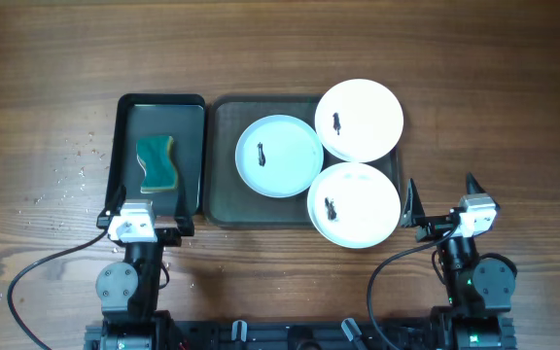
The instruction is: Clean dirty plates on tray and stack at the side
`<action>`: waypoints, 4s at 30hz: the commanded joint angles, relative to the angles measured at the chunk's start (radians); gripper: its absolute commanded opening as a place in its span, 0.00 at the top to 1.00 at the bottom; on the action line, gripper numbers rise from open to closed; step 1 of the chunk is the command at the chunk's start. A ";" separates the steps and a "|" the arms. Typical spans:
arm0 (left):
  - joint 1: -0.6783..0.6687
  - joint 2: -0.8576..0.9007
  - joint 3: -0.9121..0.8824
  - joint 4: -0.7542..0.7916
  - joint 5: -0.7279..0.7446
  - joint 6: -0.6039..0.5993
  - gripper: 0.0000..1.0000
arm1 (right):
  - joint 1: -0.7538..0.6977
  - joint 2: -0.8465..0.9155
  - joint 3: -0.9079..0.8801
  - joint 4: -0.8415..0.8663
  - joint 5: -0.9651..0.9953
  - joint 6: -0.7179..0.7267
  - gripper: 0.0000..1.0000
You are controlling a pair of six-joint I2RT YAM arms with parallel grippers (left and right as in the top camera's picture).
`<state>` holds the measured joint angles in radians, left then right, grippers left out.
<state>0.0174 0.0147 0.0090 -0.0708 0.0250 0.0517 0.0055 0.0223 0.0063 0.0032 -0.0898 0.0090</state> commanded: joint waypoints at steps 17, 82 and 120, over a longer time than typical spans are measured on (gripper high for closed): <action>-0.006 -0.008 -0.003 0.025 0.006 0.020 0.00 | 0.001 0.007 -0.001 0.003 -0.015 -0.007 0.00; -0.006 1.341 1.607 -1.257 0.108 -0.216 0.17 | 0.184 1.503 1.602 -1.070 -0.273 0.089 0.58; -0.006 1.411 1.607 -1.239 -0.050 -0.360 0.00 | 0.378 1.984 1.572 -1.037 -0.158 0.230 0.71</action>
<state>0.0174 1.4158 1.6020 -1.3163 -0.0032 -0.2951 0.3641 1.9862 1.5990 -1.0592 -0.2295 0.2207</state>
